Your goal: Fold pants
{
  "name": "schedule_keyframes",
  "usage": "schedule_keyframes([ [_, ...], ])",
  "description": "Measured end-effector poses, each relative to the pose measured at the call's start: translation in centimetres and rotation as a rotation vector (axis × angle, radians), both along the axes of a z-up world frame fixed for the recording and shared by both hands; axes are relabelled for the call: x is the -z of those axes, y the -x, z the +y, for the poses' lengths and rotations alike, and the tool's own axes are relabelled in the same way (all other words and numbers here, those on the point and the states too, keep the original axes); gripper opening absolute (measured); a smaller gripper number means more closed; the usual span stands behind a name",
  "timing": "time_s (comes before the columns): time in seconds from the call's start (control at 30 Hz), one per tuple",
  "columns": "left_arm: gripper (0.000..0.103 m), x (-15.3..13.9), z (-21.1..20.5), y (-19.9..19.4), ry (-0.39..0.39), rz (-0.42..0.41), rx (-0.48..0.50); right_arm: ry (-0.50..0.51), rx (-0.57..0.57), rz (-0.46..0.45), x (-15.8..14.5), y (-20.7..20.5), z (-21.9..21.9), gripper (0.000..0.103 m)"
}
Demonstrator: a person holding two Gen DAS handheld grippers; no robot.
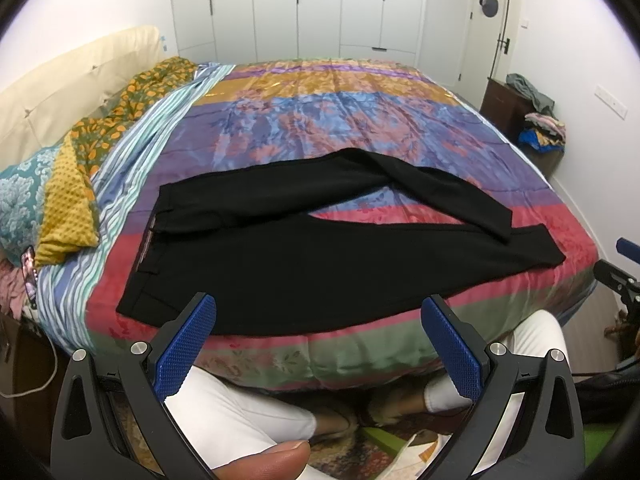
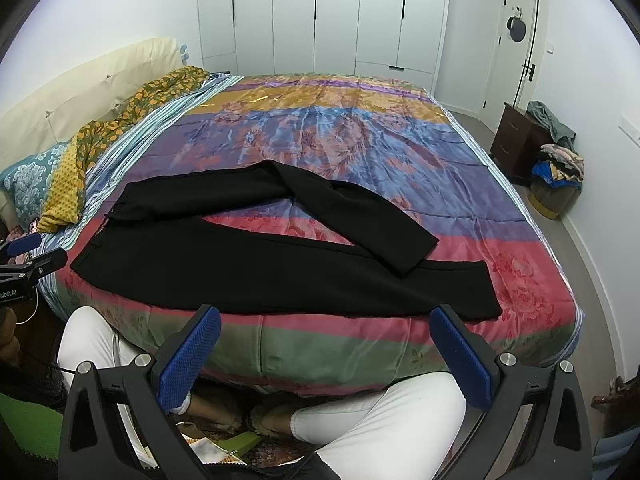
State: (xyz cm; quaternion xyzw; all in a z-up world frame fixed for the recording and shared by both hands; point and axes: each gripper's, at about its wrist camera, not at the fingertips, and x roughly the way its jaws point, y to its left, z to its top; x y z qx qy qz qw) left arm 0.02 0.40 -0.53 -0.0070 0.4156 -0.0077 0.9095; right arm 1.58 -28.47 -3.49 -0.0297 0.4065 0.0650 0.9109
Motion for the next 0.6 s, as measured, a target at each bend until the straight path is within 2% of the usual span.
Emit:
schedule_keyframes([
  [0.6,0.102,0.05,0.06,0.02,0.0,0.001,-0.002,0.001,-0.01,0.005,-0.15,-0.2,0.54,0.103],
])
